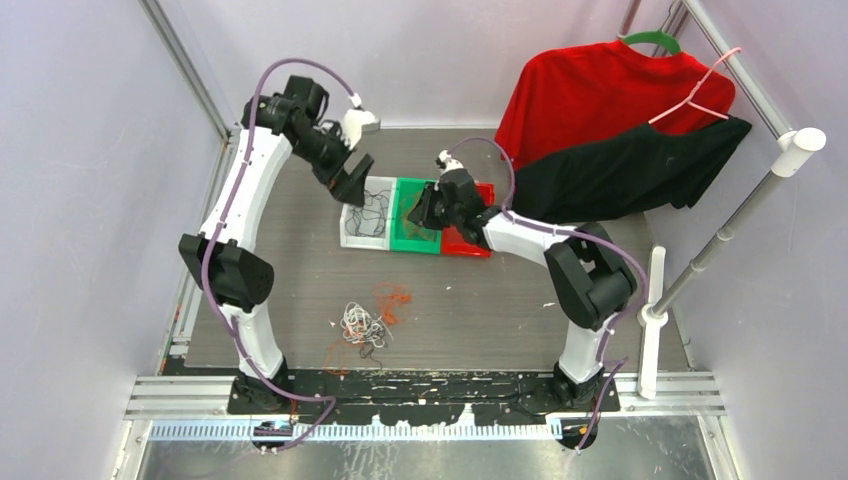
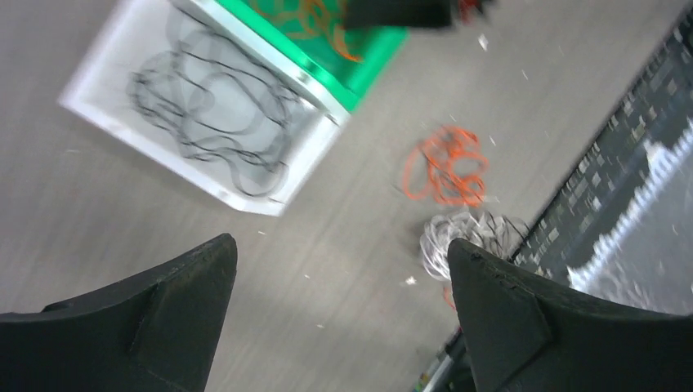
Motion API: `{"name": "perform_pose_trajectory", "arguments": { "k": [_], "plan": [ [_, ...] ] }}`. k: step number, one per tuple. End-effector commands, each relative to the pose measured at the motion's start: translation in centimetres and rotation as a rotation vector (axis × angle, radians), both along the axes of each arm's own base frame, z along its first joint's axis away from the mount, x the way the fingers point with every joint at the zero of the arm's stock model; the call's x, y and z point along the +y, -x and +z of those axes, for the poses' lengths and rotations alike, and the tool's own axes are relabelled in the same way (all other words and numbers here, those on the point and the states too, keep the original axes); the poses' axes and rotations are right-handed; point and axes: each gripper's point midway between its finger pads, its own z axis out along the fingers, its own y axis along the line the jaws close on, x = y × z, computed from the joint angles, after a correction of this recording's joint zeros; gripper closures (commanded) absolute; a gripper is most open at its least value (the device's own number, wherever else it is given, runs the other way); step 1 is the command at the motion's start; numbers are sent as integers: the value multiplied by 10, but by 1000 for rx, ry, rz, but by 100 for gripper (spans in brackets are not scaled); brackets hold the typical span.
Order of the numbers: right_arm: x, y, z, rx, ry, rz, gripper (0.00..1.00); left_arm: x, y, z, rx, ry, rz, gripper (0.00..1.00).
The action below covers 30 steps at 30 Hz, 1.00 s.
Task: Untangle the cables
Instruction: Place the cable in the bin, then untie the cable.
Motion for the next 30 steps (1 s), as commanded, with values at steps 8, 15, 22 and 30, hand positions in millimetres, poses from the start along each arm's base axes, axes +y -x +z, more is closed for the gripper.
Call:
{"name": "perform_pose_trajectory", "arguments": {
  "k": [8, 15, 22, 30],
  "plan": [
    [10, -52, -18, -25, 82, -62, 84, 38, 94, -42, 188, -4, -145, 0],
    [17, -54, -21, -65, 178, -5, 84, 50, 84, -30, 153, 78, -65, 0],
    [11, -38, 57, -210, 177, 56, 60, 56, 86, -33, 102, 59, -50, 0],
    [31, 60, 97, -363, 214, 256, 42, 77, 50, -8, -17, 81, 120, 0]
  ]
}}
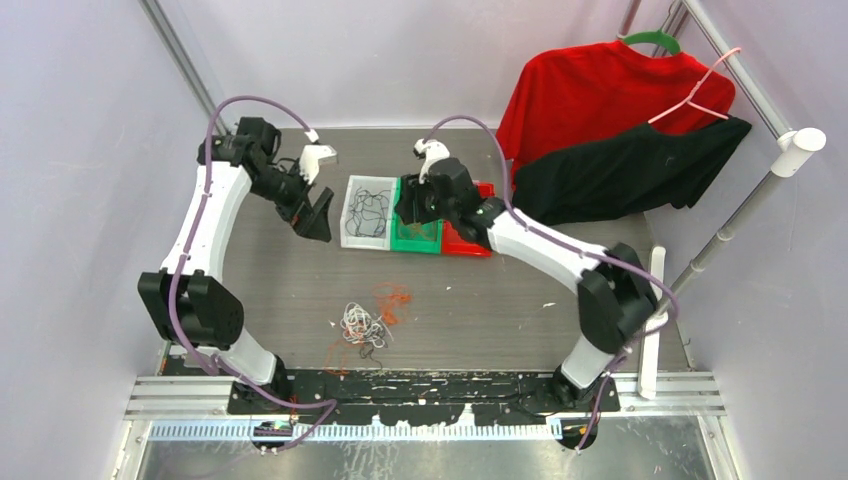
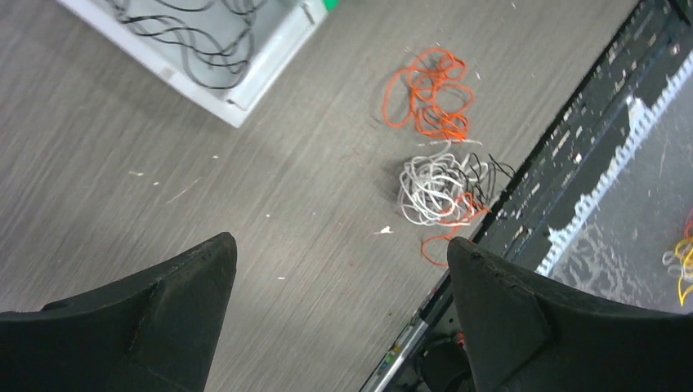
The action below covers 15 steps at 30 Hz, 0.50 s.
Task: Untangle the cables
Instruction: Untie the cable.
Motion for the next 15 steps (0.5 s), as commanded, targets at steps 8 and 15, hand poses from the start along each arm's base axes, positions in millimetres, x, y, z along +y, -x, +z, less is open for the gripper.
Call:
{"name": "perform_pose_trajectory", "arguments": {
  "k": [8, 15],
  "plan": [
    [78, 177, -17, -136, 101, 472, 34, 24, -44, 34, -154, 11, 183, 0],
    [113, 211, -69, -50, 177, 629, 34, 22, -37, 42, -182, 21, 179, 0]
  ]
}}
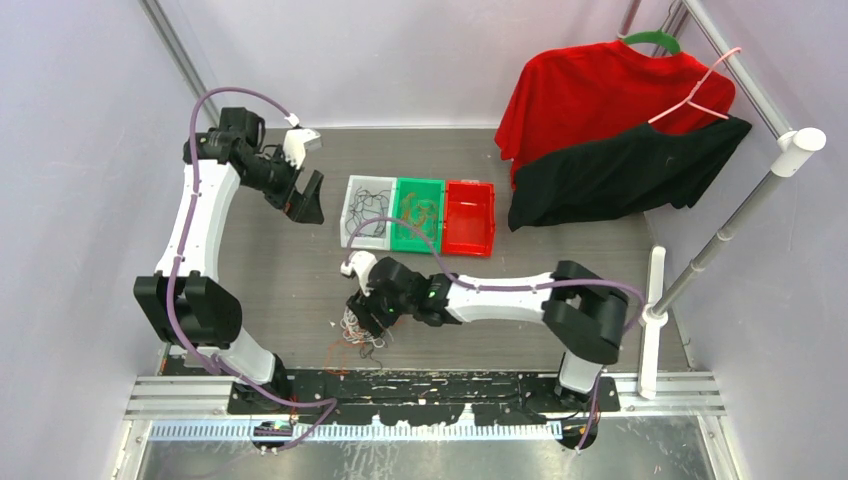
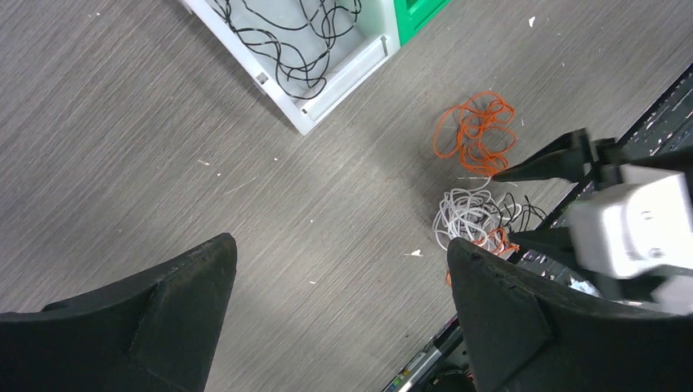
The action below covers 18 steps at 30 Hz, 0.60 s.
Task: Untangle the cables
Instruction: Untie the cable.
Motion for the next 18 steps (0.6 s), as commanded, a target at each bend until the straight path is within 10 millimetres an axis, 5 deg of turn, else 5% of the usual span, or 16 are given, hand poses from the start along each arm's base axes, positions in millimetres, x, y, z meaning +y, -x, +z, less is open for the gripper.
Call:
{"name": "perform_pose_trajectory", "arguments": {
  "k": [1, 5, 9, 13, 18],
  "plan": [
    [29, 2, -3, 3, -8, 68, 34, -2, -1, 27, -102, 18, 1, 0],
    [33, -16, -26, 66, 26, -23, 50, -2, 3, 31, -120, 15, -13, 0],
    [6, -73, -36, 51, 19, -312, 71, -5, 10, 30, -120, 24, -44, 0],
    [-30, -112, -24, -25, -24, -534, 74, -5, 13, 28, -115, 26, -51, 1],
    [-45, -111, -12, -52, -60, -586, 71, -5, 13, 25, -115, 24, -56, 2]
  ]
}}
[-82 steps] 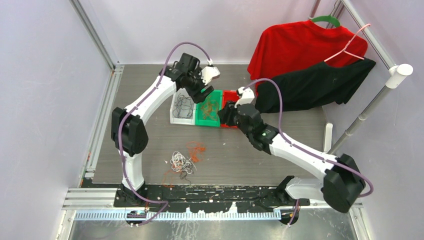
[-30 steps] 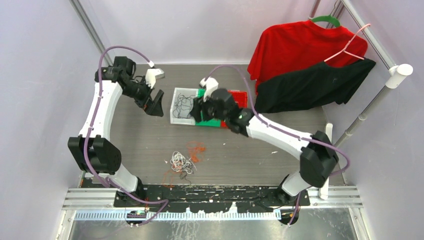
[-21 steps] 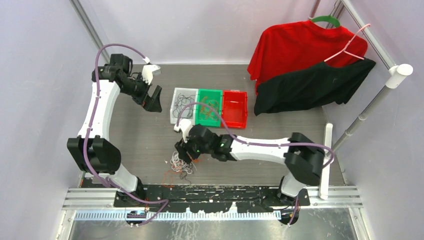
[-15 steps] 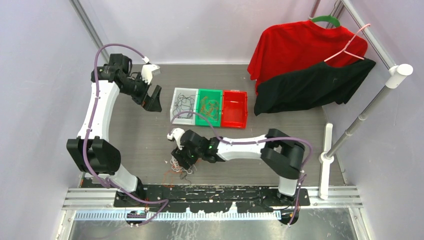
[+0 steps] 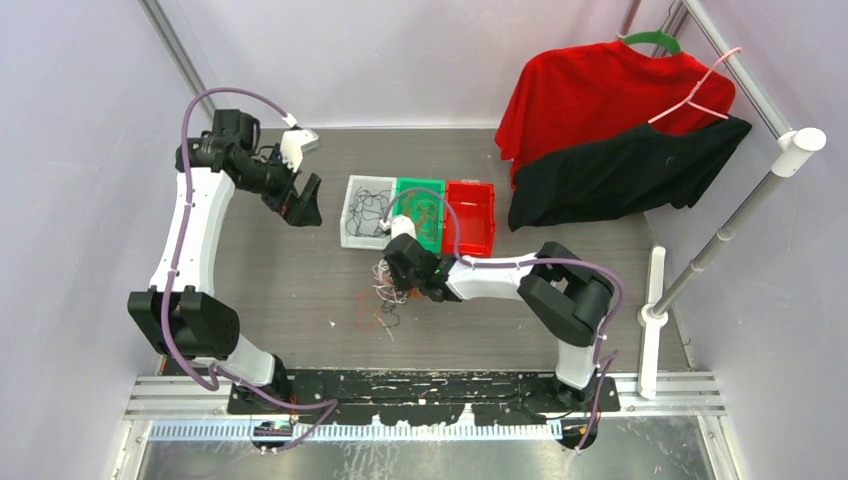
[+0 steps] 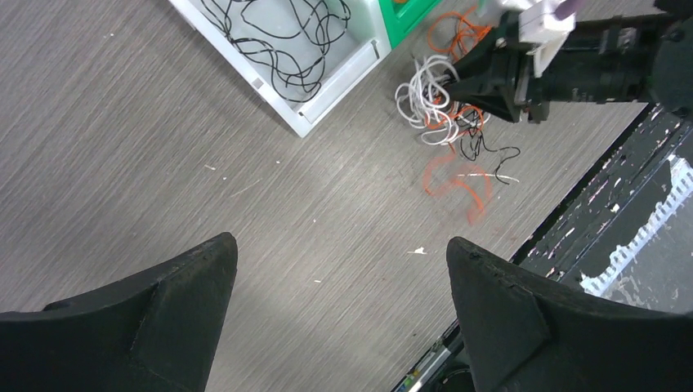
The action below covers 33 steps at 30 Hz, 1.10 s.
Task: Untangle the cables
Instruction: Untie the cable.
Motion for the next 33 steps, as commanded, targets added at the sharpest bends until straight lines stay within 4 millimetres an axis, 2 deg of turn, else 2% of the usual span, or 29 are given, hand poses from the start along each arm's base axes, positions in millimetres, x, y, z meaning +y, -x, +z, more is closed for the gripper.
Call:
{"name": "perform_pose_trajectory", "arguments": {
  "k": [1, 2, 6, 9, 11, 13, 18, 22, 25, 29, 33],
  "plan": [
    [0, -7, 50, -115, -128, -92, 69, -4, 3, 9, -48, 24, -30, 2],
    [-1, -3, 53, -120, -137, -83, 63, -4, 3, 9, -47, 26, -32, 2],
    [7, 10, 87, -151, -191, 40, 48, -4, 2, 9, -50, 19, -29, 2],
    [5, 18, 114, -191, -205, 107, 41, 0, -1, 9, -64, 1, -18, 2],
    [7, 24, 123, -206, -214, 160, 39, 1, -3, 11, -74, -2, -14, 2],
    [19, 34, 127, -188, -227, 244, 38, 1, -5, 14, -80, 2, -3, 2],
    [56, 53, 116, -127, -219, 407, 38, 8, -10, 19, -80, 6, 34, 2],
    [85, 56, 101, -75, -205, 446, 38, 16, -12, 19, -76, 5, 62, 2],
    [101, 60, 77, -34, -169, 476, 38, 19, -10, 20, -73, 16, 72, 2],
    [111, 57, 55, -10, -128, 472, 42, 18, -6, 19, -72, 24, 63, 2],
    [115, 57, 52, -11, -119, 476, 52, 19, -3, 18, -77, 28, 58, 2]
  ]
}}
